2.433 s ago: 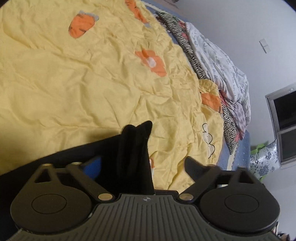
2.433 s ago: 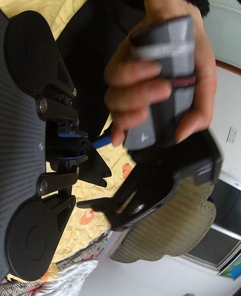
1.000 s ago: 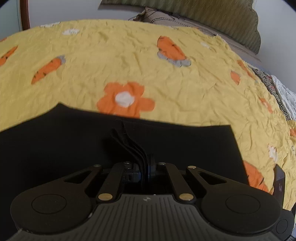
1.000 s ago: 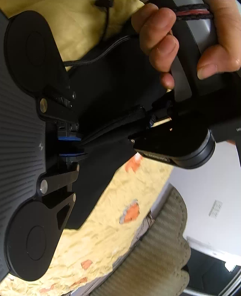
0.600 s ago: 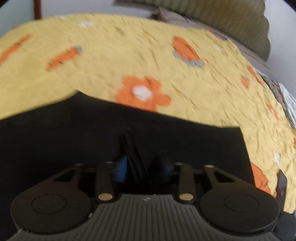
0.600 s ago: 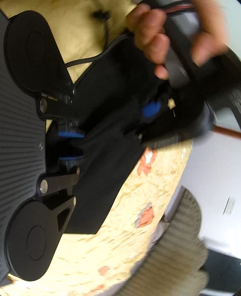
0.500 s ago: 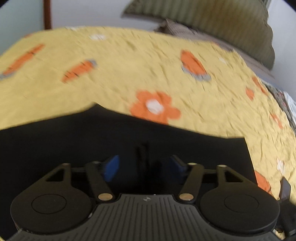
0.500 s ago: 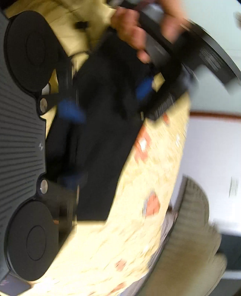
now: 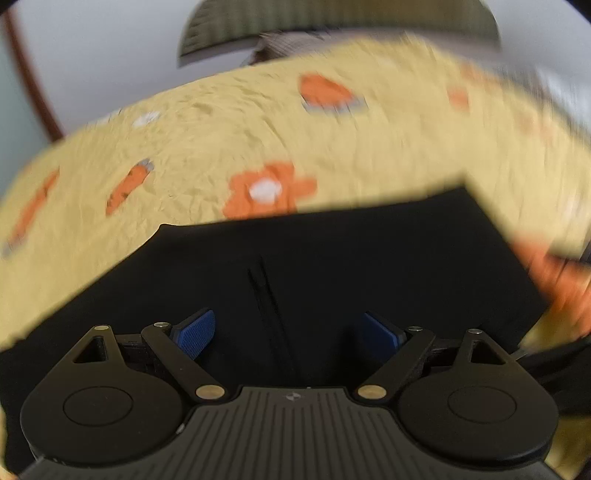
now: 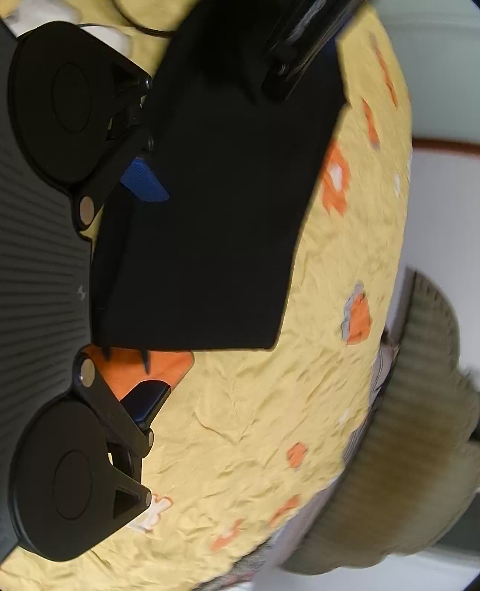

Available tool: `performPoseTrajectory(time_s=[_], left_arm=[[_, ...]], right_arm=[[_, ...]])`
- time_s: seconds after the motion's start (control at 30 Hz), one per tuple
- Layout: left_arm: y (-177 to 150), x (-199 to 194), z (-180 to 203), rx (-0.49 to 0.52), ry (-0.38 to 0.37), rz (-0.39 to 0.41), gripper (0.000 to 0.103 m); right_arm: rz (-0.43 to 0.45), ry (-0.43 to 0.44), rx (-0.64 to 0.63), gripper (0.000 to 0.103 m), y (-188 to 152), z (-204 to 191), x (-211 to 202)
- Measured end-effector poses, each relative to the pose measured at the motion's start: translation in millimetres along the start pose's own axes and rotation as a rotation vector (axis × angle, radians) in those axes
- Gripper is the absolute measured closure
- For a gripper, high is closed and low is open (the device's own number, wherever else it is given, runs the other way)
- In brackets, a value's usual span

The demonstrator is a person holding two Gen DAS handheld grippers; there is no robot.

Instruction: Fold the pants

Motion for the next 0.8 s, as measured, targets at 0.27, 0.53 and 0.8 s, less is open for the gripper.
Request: performPoseTrajectory(time_s=[0.27, 0.53, 0.8], left_arm=[[6.8, -5.2, -4.5, -0.106, -0.075, 0.038, 0.014], [35.5, 21.0, 18.8, -0.259, -0.153, 0.037, 0.013], [34.0, 47.4, 0.6, -0.301, -0.101, -0.005, 0.004]], right_arm=[[0.059, 0.066, 0.109, 0.0, 0.6, 28.5, -7.6], [0.094, 0.23, 0.345, 0.003, 19.2, 90.4, 17.0], [0.022, 0.254, 0.388, 0.03, 35.2, 72.4, 71.1]])
Point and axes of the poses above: each gripper's, at about its wrist camera, not at the fingertips, and x roughly the way its jaws point, z to its right, y to its top, the point moved 3 cm from there along x, roughly the way its jaws point, and after that the axes turned 10 degrees about -z, right-handed, at the moved point
